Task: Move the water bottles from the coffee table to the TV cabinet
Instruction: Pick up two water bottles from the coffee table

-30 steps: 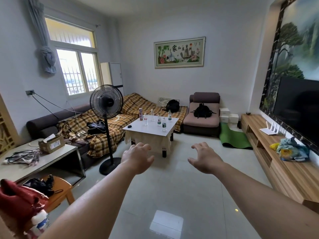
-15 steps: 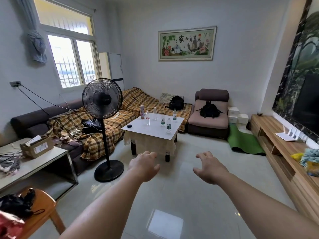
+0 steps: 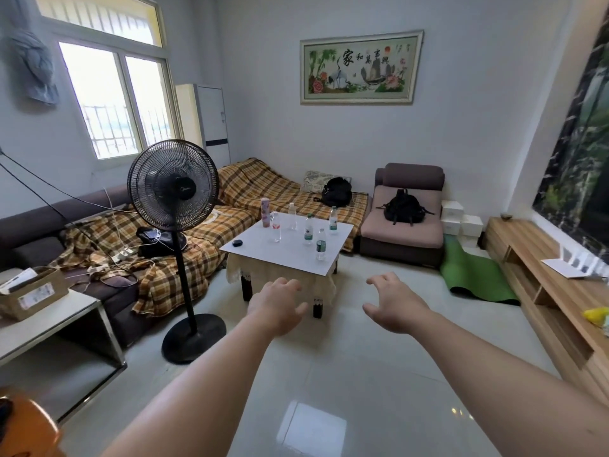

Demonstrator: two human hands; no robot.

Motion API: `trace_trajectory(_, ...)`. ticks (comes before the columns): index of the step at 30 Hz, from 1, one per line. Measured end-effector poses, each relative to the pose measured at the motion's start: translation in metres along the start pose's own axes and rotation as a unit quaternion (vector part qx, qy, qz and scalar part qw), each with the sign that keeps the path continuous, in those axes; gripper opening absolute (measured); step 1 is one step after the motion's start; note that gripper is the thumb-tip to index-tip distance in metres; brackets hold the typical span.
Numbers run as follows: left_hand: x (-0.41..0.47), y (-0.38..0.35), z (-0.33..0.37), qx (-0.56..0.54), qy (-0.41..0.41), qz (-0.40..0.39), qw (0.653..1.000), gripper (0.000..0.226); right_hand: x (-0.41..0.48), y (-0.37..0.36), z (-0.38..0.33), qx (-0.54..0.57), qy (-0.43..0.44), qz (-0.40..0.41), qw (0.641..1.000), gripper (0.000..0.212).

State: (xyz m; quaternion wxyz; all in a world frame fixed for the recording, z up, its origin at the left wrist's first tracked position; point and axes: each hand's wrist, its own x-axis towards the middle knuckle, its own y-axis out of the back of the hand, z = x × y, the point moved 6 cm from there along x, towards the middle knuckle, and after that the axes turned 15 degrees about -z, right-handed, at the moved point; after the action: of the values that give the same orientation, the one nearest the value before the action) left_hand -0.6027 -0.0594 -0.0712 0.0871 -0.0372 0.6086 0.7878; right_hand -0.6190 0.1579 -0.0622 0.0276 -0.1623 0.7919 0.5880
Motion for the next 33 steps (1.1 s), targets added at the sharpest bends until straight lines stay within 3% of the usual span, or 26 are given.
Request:
trace_trajectory(7, 0.140, 0.003, 0.015, -0.010, 0.023, -0.008, 1.000, 0.046, 0.142, 0.025, 0.054, 0.007, 0.024, -0.029, 0.999, 0.052)
trace_trajectory(16, 0.307, 0.023, 0.069, 0.014, 0.029, -0.013, 0.999, 0.044, 0.293, 0.094, 0.137, 0.005, 0.026, -0.072, 0.997, 0.062)
trace_trajectory(25, 0.445, 0.054, 0.083, -0.008, 0.009, 0.017, 1.000, 0.040, 0.409, 0.131, 0.163, -0.001, 0.035, -0.104, 0.994, 0.062)
trace_trajectory(33, 0.584, 0.071, 0.043, -0.035, -0.009, 0.025, 0.999, 0.039, 0.535, 0.154, 0.161, -0.033, 0.020, -0.112, 0.993, 0.059)
